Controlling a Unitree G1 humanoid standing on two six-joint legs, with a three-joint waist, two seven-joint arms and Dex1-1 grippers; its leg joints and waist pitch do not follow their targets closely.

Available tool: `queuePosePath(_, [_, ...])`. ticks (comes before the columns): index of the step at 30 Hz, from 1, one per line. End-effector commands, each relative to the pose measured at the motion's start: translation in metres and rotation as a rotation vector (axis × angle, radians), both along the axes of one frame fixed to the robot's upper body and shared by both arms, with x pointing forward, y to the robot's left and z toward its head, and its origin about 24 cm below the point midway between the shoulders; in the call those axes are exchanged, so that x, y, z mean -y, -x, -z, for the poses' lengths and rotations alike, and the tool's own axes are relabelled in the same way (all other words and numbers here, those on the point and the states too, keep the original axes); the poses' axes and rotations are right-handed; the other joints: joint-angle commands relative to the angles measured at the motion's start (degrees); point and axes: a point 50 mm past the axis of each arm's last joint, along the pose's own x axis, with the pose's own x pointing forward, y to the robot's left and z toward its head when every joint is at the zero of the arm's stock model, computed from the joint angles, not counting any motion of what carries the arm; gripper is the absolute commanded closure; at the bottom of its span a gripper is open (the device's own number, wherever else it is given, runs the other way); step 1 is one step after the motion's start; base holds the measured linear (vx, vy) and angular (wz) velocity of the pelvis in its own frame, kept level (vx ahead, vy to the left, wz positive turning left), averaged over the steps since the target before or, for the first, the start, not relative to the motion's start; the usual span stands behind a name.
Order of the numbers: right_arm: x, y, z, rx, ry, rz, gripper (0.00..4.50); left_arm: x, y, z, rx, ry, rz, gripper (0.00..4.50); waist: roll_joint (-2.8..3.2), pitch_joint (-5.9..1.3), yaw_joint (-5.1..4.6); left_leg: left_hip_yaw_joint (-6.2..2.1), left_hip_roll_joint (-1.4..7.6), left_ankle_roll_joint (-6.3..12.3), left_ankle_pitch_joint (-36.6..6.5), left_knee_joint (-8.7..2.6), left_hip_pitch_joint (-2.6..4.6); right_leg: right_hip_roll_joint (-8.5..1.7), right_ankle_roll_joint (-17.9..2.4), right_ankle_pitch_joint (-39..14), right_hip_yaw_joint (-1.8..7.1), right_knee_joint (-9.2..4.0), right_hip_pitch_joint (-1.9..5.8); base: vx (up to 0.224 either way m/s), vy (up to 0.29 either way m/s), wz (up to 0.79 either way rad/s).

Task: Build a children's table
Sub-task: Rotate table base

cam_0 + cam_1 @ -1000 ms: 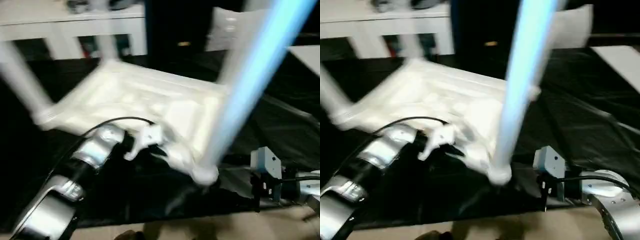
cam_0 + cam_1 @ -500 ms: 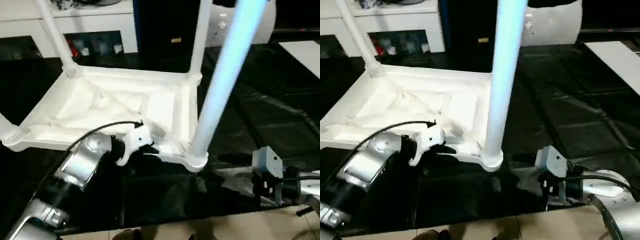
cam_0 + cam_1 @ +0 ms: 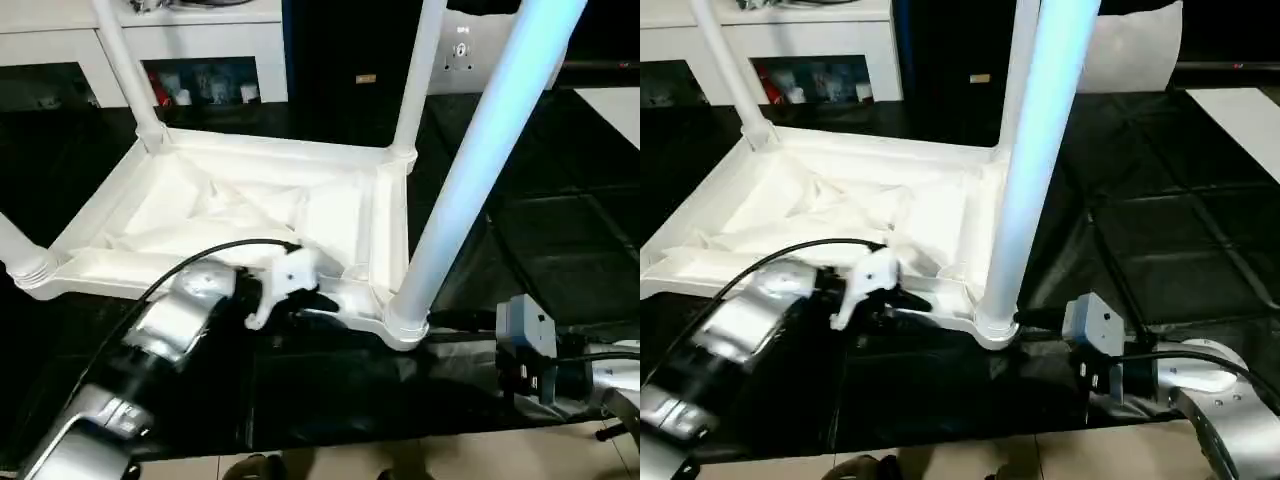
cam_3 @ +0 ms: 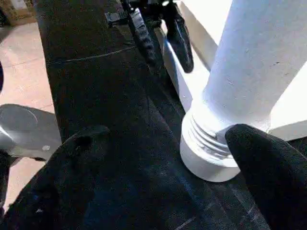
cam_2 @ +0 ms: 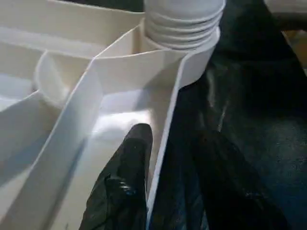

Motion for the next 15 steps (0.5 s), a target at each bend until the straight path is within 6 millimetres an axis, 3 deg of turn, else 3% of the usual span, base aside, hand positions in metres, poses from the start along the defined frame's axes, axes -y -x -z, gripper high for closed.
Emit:
queuePosePath(1, [0.001, 0.000, -0.001, -0.003, 0.006, -0.006, 0.00, 0.006, 0.003, 0.005, -0.016, -0.016, 0.060, 2.97, -1.04, -3.32, 0.29, -2.53, 5.26, 6.53, -11.22, -4.19, 1.80, -3.88, -15.52, -1.14, 1.67, -4.16, 1.34, 0.000, 0.000, 0.00])
queuePosePath(5, [0.000, 0.001, -0.002, 0.001, 0.003, 0.000, 0.00, 0.015, -0.003, 0.000, -0.027, -0.001, 0.092, 2.56, -0.97, -3.31, 0.37, -2.50, 5.20, 7.13, -10.67, -4.07, 1.74, -3.90, -16.26, 0.14, 1.60, -4.09, 1.46, 0.000, 0.000, 0.00])
queuePosePath(6, [0.001, 0.002, -0.002, 0.000, 0.003, 0.002, 0.00, 0.018, -0.006, -0.002, -0.011, -0.010, 0.105, 2.46, -0.57, -3.25, 0.42, -2.50, 5.21, 6.83, -11.58, -4.13, 1.88, -3.82, -16.29, -0.83, 1.60, -4.30, 1.33, 0.000, 0.000, 0.00])
queuePosePath(8, [0.001, 0.002, -0.001, -0.001, 0.004, 0.004, 0.00, 0.019, -0.007, -0.003, 0.003, -0.015, 0.110, 2.23, -0.77, -3.27, 0.47, -2.56, 5.29, 6.51, -12.05, -4.17, 1.83, -3.89, -16.49, -1.03, 1.61, -4.24, 1.51, 0.000, 0.000, 0.00])
queuePosePath(9, [0.001, 0.003, -0.001, -0.002, 0.005, 0.006, 0.00, 0.020, -0.010, -0.001, 0.015, -0.038, 0.108, 2.23, -0.25, -3.28, 0.66, -2.67, 5.33, 6.32, -12.38, -4.18, 1.87, -3.96, -16.48, -1.25, 1.61, -4.22, 1.49, 0.000, 0.000, 0.00])
queuePosePath(11, [0.001, 0.004, -0.001, -0.002, 0.005, 0.007, 0.00, 0.019, -0.012, 0.000, 0.016, -0.049, 0.110, 2.23, -0.60, -3.33, 0.60, -2.68, 5.35, 6.17, -12.68, -4.23, 1.85, -3.93, -16.26, -1.06, 1.61, -4.23, 1.63, 0.000, 0.000, 0.00])
queuePosePath(12, [0.001, 0.005, -0.001, -0.003, 0.006, 0.009, 0.00, 0.018, -0.014, 0.002, 0.008, -0.056, 0.116, 2.23, -0.09, -3.35, 0.69, -2.69, 5.29, 6.12, -12.64, -4.20, 1.89, -3.96, -16.31, -1.05, 1.60, -4.21, 1.58, 0.000, 0.000, 0.00])
queuePosePath(15, [0.001, 0.006, -0.001, -0.005, 0.004, 0.011, 0.00, 0.014, -0.017, 0.005, 0.005, -0.071, 0.108, 2.58, -0.38, -3.39, 0.62, -2.67, 5.33, 6.11, -12.74, -4.21, 1.83, -3.99, -16.59, -0.74, 1.59, -4.22, 1.68, 0.000, 0.000, 0.00])
